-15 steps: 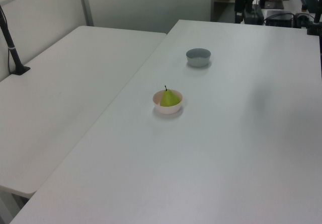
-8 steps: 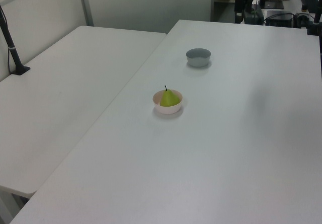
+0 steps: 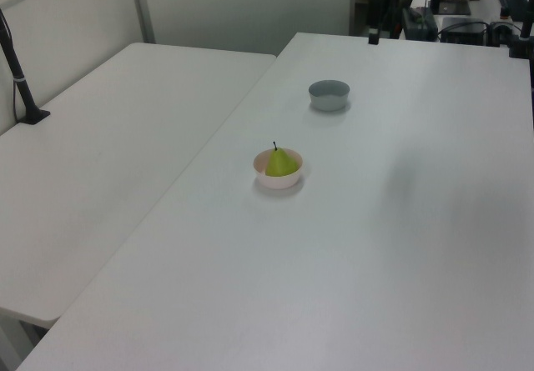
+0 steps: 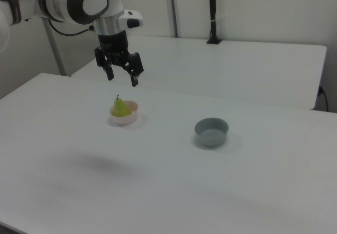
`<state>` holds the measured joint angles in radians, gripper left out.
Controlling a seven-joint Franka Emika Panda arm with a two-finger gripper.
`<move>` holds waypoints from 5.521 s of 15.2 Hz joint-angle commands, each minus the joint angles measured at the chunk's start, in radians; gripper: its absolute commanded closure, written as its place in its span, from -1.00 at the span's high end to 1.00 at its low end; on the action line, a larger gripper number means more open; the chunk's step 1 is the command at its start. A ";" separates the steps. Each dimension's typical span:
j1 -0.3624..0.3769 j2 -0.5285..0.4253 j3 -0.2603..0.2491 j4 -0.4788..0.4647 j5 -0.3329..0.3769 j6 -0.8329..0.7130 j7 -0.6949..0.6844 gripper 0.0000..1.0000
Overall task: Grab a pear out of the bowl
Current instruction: 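Move the open gripper toward the pink bowl holding the green pear, then lower the open gripper around the green pear in the pink bowl, then close the gripper on the green pear, then lift the pear out of the pink bowl and carry it toward the grey bowl, then lower the held pear onto the table between the two bowls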
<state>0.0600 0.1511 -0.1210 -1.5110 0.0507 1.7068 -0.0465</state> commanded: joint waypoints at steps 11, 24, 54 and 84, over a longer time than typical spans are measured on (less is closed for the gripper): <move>0.274 0.330 -0.095 0.216 0.057 0.303 0.043 1.00; 0.377 0.545 -0.157 0.256 0.043 0.433 0.042 1.00; 0.376 0.426 -0.157 0.239 0.000 0.387 -0.010 -0.35; 0.100 0.102 -0.100 -0.340 -0.052 0.534 -0.297 -0.35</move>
<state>0.1578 0.2294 -0.2309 -1.8174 0.0302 2.1864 -0.3289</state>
